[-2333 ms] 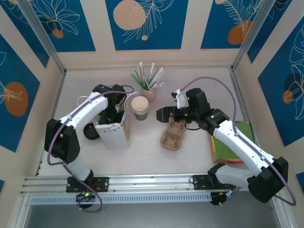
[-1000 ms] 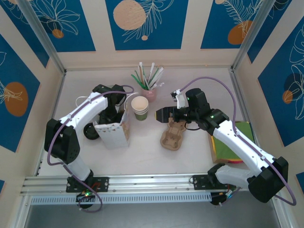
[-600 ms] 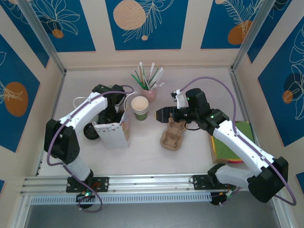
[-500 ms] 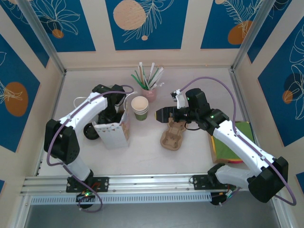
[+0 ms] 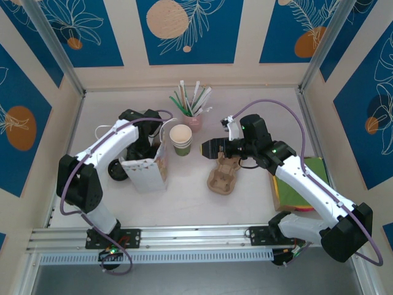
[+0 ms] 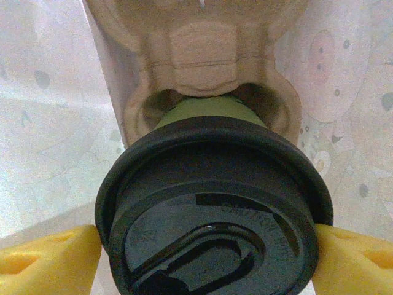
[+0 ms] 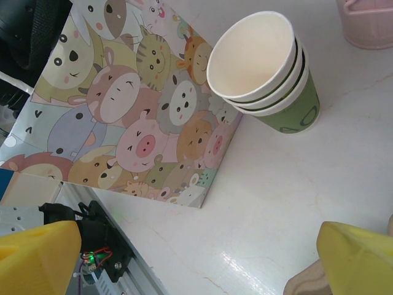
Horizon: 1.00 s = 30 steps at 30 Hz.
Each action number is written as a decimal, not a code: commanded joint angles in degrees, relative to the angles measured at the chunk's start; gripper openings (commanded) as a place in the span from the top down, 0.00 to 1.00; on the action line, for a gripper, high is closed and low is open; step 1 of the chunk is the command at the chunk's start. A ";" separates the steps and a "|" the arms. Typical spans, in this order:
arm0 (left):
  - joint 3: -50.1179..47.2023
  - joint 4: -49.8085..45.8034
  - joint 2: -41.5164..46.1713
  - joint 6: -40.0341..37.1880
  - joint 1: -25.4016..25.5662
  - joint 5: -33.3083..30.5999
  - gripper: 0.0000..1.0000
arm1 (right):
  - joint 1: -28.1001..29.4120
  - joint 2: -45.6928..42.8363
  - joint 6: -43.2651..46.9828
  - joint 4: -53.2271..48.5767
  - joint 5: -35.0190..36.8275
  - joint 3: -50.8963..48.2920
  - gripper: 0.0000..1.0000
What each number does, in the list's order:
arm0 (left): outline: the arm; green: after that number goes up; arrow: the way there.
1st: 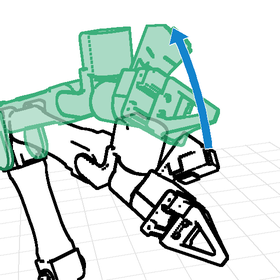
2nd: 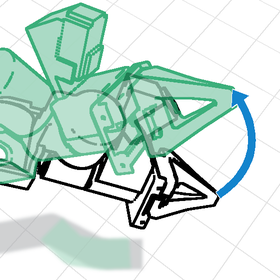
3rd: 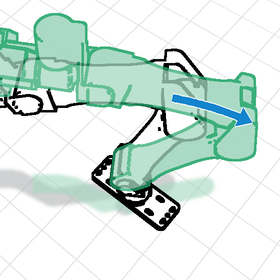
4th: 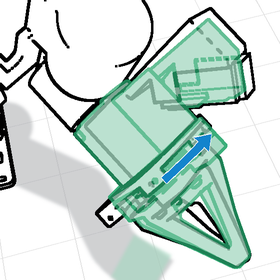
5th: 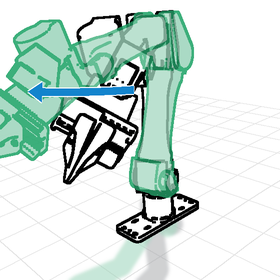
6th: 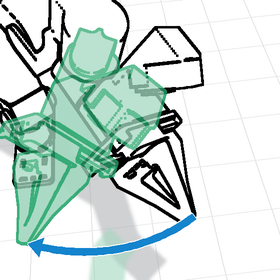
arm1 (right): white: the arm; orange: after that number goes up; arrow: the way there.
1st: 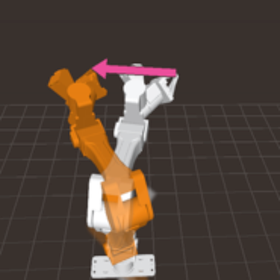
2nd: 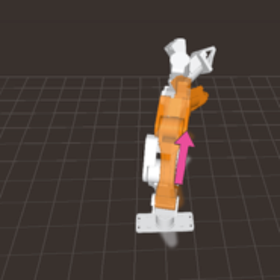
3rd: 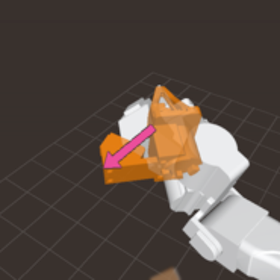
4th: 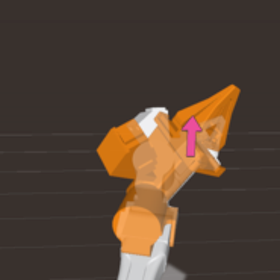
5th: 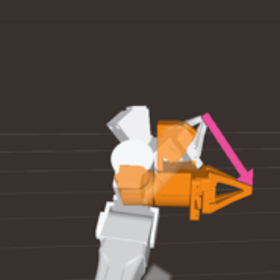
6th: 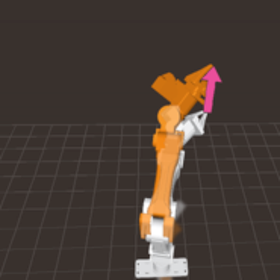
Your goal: Pack the takeout coffee
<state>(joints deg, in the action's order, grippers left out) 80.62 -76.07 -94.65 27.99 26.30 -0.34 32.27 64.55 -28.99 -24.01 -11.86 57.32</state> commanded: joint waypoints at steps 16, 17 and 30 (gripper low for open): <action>-0.29 -2.43 1.22 0.31 -0.56 -1.78 0.16 | -3.06 -3.52 -0.03 -4.16 6.11 -2.01 0.01; -0.20 -2.54 1.23 0.27 -0.55 -1.83 0.16 | -3.17 -3.64 -0.14 -4.34 6.52 -2.04 0.01; 0.24 -3.09 1.90 0.46 -0.56 -1.77 0.15 | -4.32 -3.99 -1.33 -4.85 8.01 -2.65 0.01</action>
<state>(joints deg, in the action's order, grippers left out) 80.62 -76.97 -94.54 28.12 26.30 -0.93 28.32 61.58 -29.45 -27.97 -4.43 55.42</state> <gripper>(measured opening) 0.846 0.989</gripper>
